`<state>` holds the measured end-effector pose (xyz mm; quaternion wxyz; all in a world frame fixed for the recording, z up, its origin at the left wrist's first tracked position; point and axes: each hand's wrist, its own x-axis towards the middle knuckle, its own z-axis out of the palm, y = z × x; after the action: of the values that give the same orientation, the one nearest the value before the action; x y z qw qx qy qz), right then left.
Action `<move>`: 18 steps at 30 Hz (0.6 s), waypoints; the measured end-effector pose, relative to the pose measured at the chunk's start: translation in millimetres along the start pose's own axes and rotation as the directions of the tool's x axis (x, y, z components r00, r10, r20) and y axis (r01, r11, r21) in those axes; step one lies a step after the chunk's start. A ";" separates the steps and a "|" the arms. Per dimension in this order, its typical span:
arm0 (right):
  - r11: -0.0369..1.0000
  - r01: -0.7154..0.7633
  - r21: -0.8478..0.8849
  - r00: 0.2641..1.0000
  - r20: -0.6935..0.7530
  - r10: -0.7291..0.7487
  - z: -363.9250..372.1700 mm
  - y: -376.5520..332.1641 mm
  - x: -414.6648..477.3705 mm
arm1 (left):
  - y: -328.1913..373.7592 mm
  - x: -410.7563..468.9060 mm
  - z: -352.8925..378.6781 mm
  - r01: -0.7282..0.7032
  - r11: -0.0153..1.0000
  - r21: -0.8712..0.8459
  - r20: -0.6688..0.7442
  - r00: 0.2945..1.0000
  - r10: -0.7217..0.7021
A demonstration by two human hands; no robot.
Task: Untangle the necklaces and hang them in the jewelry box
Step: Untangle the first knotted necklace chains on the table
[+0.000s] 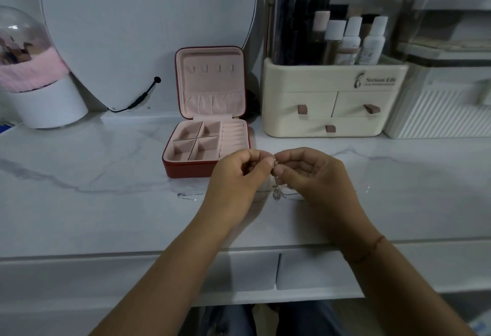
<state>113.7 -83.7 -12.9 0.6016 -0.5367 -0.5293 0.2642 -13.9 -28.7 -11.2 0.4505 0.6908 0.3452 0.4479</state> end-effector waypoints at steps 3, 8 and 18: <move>0.999 0.001 -0.045 0.998 -0.055 -0.003 1.1 2.5 -1.7 | -2.2 -3.3 3.4 -0.005 1.000 0.000 0.004 1.000 0.005; 1.000 -0.019 -0.007 0.997 -0.078 0.018 0.9 1.4 -3.2 | -1.3 -6.3 3.9 -0.063 0.997 0.048 0.023 0.998 0.062; 0.987 -0.093 0.135 0.996 -0.001 0.094 -3.7 0.4 -4.1 | -3.9 -6.0 4.2 0.019 1.000 0.013 0.090 0.996 -0.020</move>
<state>116.0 -88.6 -14.3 0.6254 -0.5201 -0.4825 0.3251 -12.5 -33.9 -17.5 0.4657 0.7096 0.3341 0.4098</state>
